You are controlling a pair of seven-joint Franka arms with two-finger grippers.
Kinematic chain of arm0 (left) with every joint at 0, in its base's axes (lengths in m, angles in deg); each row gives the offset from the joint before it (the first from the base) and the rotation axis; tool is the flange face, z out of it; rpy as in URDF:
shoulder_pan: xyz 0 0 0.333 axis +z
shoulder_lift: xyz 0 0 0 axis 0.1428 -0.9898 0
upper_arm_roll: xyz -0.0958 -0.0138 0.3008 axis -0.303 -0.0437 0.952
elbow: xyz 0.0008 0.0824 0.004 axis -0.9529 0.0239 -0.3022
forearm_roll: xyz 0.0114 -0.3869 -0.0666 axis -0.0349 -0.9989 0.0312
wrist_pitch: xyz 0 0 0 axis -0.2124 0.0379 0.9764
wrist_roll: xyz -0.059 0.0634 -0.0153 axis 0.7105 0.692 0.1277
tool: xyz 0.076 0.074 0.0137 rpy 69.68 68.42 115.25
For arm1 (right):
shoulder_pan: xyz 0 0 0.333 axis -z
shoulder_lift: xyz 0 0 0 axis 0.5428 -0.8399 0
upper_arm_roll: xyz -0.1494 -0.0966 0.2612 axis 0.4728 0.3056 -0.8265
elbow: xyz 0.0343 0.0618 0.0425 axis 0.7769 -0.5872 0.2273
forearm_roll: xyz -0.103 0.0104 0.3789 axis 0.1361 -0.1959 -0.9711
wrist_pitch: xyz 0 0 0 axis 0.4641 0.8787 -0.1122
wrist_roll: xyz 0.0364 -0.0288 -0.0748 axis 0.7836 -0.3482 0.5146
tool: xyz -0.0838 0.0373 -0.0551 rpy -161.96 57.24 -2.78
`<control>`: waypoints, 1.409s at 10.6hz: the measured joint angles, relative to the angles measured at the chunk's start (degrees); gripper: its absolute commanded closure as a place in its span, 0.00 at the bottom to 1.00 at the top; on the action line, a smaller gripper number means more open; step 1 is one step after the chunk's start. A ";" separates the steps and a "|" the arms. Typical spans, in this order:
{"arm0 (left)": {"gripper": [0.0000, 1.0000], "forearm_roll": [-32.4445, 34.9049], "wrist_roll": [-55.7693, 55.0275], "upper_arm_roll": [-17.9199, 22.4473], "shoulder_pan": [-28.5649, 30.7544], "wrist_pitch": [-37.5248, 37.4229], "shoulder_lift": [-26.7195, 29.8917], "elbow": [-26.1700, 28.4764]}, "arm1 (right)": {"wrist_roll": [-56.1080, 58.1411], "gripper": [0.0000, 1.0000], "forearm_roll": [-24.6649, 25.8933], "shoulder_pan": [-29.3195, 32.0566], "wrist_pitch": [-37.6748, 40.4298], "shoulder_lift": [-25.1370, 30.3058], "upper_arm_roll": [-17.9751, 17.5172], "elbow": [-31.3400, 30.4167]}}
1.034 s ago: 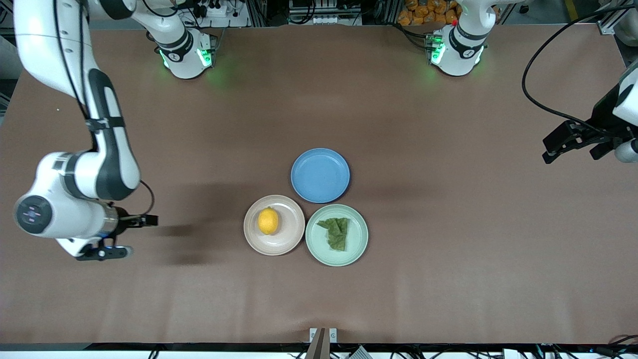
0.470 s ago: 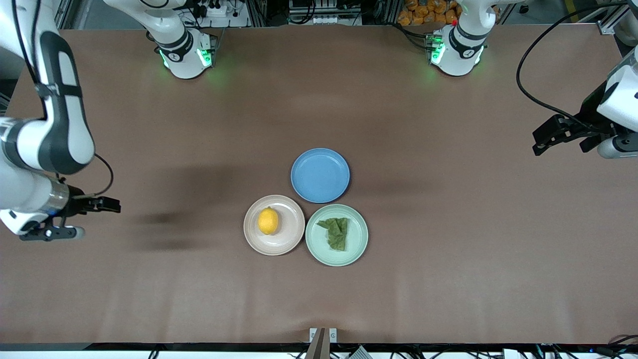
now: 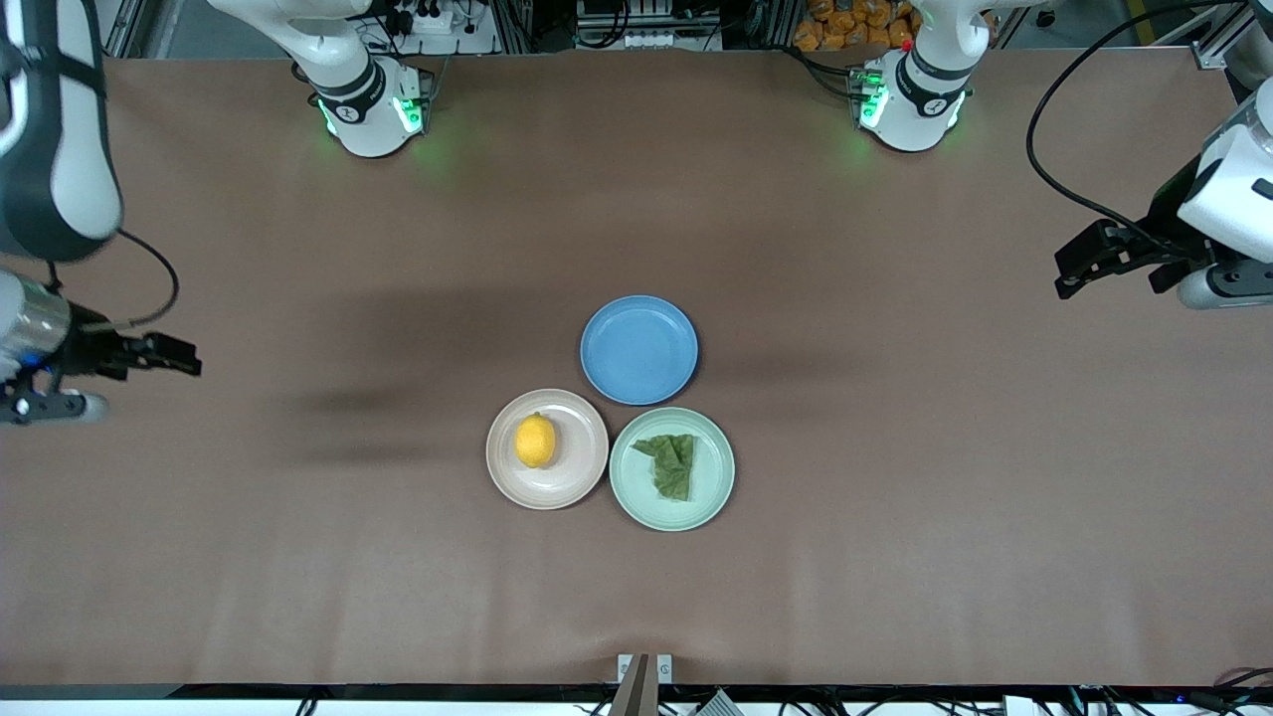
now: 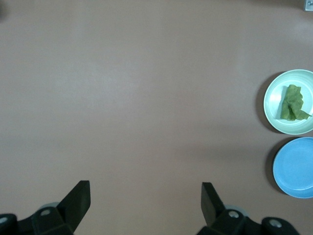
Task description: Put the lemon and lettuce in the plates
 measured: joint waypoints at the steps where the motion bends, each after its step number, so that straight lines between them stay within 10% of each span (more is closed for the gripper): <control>1: 0.00 0.00 0.00 -0.43 -0.02 -0.50 0.04 -0.01 | -0.02 0.00 0.01 0.00 2.55 2.14 -0.12 -0.02; 15: 0.00 0.00 2.71 -0.97 0.14 -2.18 0.19 -0.57 | -1.91 0.00 1.13 -2.93 22.31 9.18 -0.10 9.54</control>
